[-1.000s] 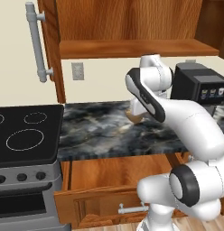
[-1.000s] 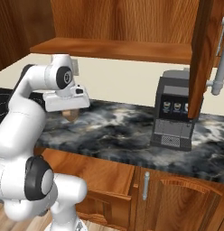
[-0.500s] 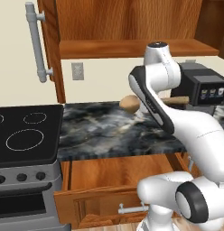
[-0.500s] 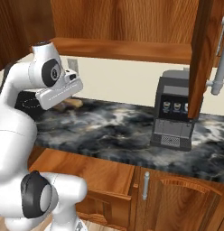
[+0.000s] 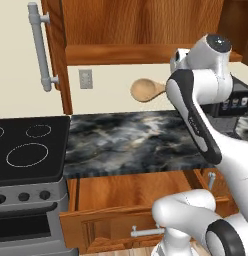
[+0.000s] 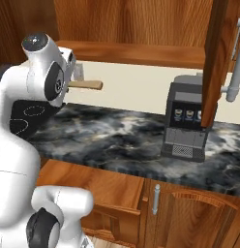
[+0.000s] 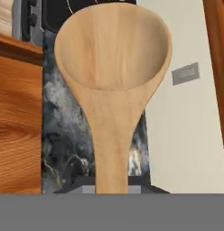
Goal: Organize the utensils by type. Pick up the wooden spoons from the counter and place them in the open cabinet. Then pick up the metallic utensils from the counter and place them in the open drawer.
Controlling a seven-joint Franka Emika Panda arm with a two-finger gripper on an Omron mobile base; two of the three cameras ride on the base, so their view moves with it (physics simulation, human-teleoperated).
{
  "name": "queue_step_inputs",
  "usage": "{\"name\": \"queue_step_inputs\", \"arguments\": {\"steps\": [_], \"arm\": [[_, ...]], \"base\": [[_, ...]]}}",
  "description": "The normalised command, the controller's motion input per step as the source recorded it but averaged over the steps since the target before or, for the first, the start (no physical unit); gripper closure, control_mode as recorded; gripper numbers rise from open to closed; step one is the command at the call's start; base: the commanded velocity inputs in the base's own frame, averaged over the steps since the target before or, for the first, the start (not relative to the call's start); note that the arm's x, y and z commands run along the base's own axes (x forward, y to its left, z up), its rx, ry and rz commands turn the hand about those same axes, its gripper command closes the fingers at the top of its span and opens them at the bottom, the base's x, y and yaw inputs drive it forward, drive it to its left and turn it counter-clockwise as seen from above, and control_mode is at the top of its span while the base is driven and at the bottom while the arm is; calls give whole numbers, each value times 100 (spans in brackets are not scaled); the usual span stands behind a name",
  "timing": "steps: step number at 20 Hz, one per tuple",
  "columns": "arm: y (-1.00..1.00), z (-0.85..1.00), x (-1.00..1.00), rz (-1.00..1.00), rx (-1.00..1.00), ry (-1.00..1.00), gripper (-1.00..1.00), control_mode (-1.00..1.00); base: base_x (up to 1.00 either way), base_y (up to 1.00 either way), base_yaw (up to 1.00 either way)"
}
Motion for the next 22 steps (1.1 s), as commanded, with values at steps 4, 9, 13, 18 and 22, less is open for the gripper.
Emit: {"name": "queue_step_inputs", "arguments": {"steps": [4, 9, 13, 18, 22], "arm": [[-6, 45, 30, 41, 0, -65, 100, -100], [0, 32, 52, 29, -1, -56, 100, -100], [0, 37, 63, 23, -3, -32, 100, -100], [0, 47, 64, 11, -8, -5, 100, -100], [0, 44, 67, 7, -4, 0, 100, -100]], "base": [[0, 0, 0], [0, 0, 0], [0, 0, 0], [0, 0, 0], [0, 0, 0]]}}
